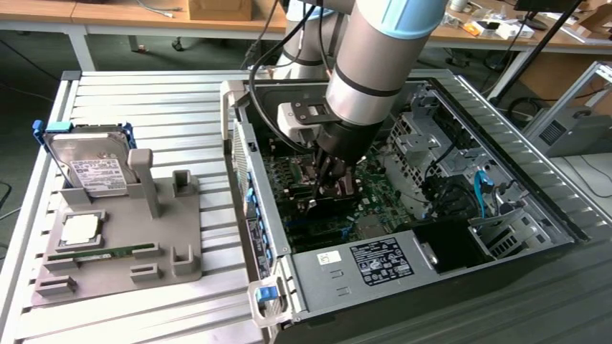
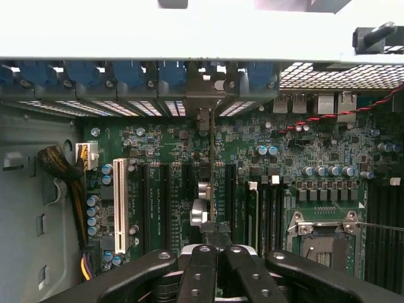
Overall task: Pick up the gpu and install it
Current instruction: 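Press down on the gpu until it lock into place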
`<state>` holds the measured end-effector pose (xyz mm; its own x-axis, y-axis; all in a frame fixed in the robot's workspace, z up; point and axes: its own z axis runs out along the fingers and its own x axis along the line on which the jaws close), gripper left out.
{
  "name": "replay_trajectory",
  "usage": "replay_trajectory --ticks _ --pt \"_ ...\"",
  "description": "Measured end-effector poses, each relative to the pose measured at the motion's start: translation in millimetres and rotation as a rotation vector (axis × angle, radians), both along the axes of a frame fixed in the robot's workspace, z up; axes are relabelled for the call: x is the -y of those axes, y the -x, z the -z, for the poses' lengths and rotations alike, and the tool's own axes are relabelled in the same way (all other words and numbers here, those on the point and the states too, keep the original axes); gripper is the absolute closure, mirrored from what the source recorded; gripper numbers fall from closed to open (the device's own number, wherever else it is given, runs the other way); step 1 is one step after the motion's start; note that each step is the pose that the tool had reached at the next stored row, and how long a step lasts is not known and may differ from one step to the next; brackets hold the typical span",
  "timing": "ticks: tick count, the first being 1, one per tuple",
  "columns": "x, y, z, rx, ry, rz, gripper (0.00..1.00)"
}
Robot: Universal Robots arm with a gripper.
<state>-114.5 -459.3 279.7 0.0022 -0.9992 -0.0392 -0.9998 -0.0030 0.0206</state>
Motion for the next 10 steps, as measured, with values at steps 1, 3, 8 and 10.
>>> replay_trajectory --ticks 1,3,8,10 --pt "0.0 0.0 0.0 0.0001 -0.0001 0.000 0.89" --pt "0.0 0.0 0.1 0.0001 -0.0002 0.000 0.89" --pt "-0.9 0.0 0.2 0.0002 -0.0002 0.000 0.89" --pt "-1.0 0.0 0.3 0.0002 -0.0002 0.000 0.89"
